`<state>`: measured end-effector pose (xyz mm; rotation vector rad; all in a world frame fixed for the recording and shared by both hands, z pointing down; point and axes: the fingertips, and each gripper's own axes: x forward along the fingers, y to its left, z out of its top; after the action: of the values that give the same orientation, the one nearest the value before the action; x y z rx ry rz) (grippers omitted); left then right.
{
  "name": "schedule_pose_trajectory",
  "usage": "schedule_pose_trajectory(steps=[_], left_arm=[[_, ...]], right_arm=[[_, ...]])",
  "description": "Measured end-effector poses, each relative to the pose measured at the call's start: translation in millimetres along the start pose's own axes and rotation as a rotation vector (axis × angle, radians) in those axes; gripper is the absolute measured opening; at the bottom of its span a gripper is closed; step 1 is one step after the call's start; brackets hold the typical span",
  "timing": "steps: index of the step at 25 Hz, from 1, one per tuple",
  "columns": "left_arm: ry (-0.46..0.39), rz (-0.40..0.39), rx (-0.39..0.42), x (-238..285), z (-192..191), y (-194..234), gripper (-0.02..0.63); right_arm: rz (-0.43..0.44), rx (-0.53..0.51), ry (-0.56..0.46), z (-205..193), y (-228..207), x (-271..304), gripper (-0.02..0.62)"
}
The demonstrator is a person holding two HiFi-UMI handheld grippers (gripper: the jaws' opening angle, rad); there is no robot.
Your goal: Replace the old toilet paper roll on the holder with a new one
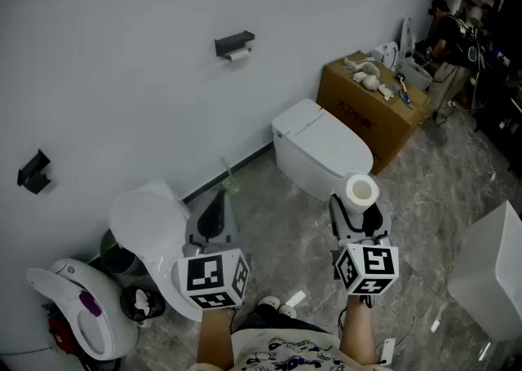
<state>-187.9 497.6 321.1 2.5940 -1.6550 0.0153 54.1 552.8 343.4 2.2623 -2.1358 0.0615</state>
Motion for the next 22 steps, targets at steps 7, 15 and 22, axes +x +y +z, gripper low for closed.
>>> schedule_pose_trajectory(steps=[7, 15, 22], left_arm=[[0.001, 0.001, 0.0, 4, 0, -5, 0.003], [-0.011, 0.028, 0.006, 8, 2, -6, 0.003], [-0.008, 0.06, 0.057, -1, -5, -18, 0.015]], right_arm=[[0.001, 0.0, 0.006, -2, -7, 1, 0.305], [0.01, 0.017, -0.005, 0, -11, 7, 0.305], [0.046, 0.015, -0.008, -5, -16, -1, 0.305]])
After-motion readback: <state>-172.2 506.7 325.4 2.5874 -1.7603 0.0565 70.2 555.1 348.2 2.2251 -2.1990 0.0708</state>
